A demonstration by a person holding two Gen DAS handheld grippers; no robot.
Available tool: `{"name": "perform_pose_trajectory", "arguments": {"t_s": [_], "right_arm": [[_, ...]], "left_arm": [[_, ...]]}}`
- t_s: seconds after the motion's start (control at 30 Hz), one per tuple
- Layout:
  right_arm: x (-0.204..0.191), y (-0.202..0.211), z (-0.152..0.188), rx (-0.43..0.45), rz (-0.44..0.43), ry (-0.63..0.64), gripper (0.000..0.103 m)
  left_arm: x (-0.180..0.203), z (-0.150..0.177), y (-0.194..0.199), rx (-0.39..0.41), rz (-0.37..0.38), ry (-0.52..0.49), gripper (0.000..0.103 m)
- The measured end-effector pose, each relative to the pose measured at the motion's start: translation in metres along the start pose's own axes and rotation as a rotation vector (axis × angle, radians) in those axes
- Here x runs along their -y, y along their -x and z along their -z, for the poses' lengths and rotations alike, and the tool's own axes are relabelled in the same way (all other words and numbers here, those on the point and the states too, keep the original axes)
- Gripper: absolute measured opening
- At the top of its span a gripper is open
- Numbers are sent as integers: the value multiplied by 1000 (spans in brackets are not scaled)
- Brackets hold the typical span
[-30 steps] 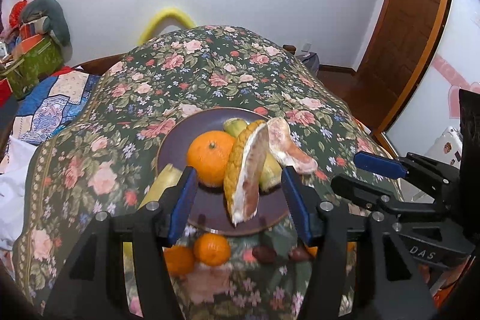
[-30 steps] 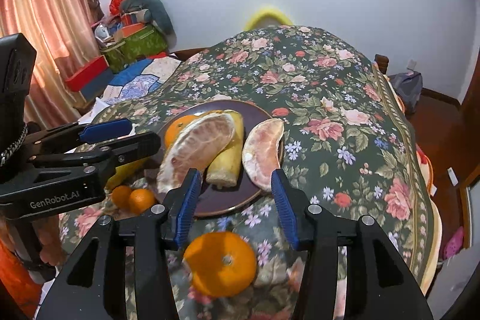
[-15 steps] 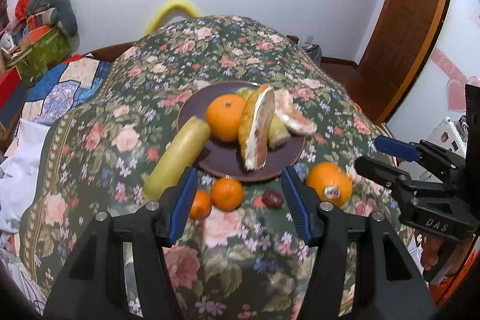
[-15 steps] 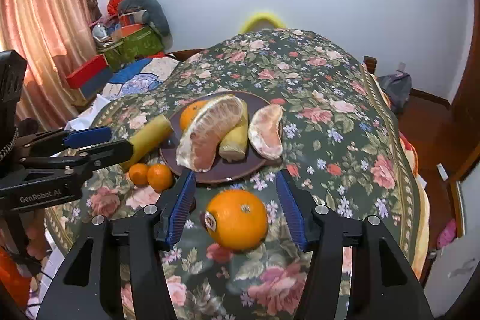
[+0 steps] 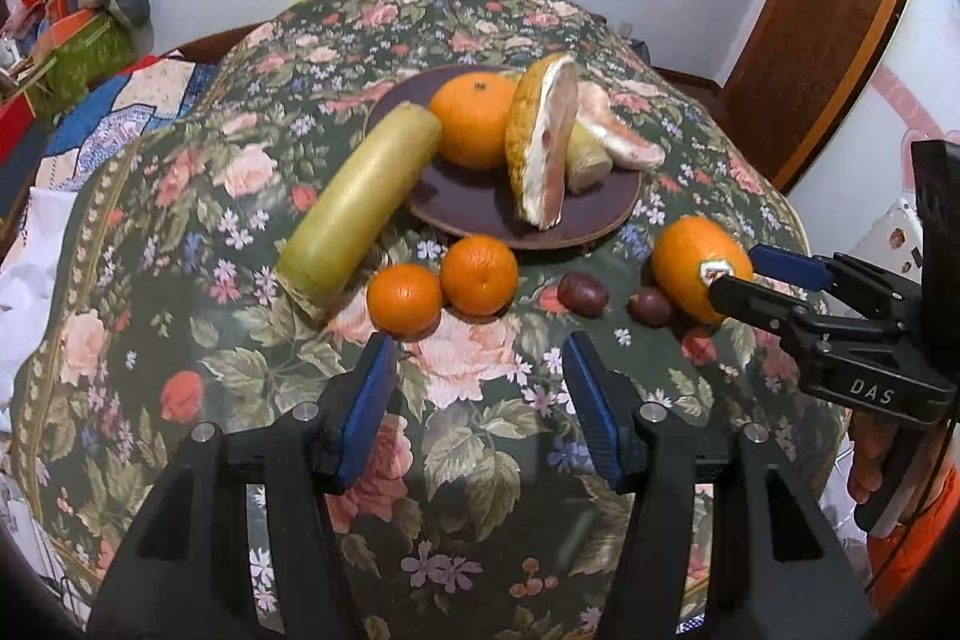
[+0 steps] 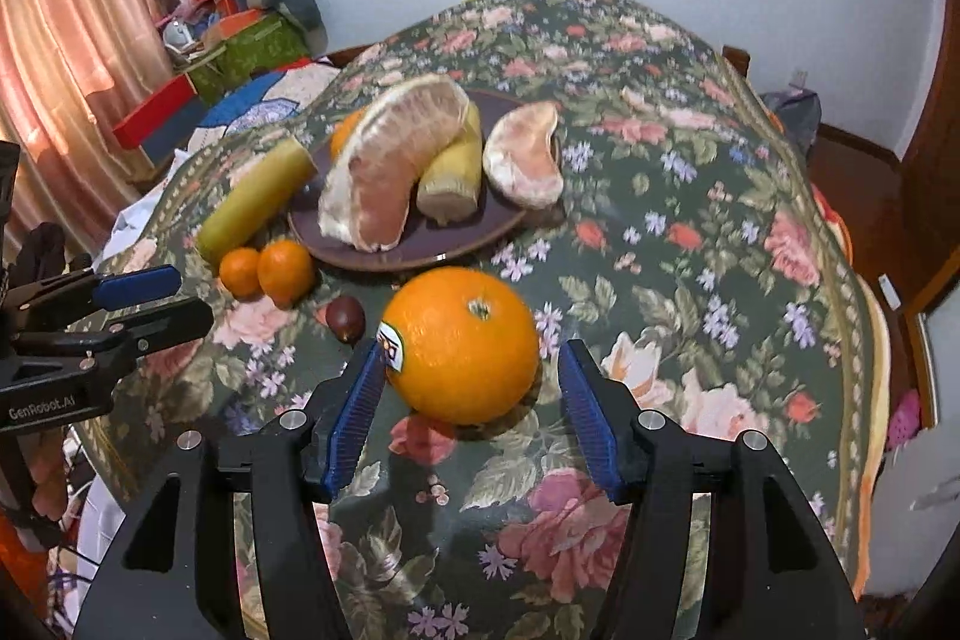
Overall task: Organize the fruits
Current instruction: 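Reach the right tool toward the Dole orange while the left tool approaches a mandarin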
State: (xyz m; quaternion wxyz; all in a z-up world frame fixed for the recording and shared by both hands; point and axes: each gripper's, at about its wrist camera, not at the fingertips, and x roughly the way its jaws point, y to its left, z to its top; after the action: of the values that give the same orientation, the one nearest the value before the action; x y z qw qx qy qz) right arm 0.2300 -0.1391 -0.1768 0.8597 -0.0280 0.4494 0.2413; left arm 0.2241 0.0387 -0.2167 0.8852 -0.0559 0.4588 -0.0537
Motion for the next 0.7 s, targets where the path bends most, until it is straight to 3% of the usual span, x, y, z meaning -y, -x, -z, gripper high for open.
{"name": "perform_pose_trajectory", "arguments": {"t_s": [0.2,0.47,0.7], "right_arm": [[0,-11,0,-11,-19,-4,61],[6,-17,1,-9,-65,-40,60],[10,-12,-1,9,-58,-46,59]], "left_arm": [[2,-4,-11,-3,23,-6,44],[6,-20,-26,1,19,-15,42],[12,-30,-39,12,-42,-50,39]]}}
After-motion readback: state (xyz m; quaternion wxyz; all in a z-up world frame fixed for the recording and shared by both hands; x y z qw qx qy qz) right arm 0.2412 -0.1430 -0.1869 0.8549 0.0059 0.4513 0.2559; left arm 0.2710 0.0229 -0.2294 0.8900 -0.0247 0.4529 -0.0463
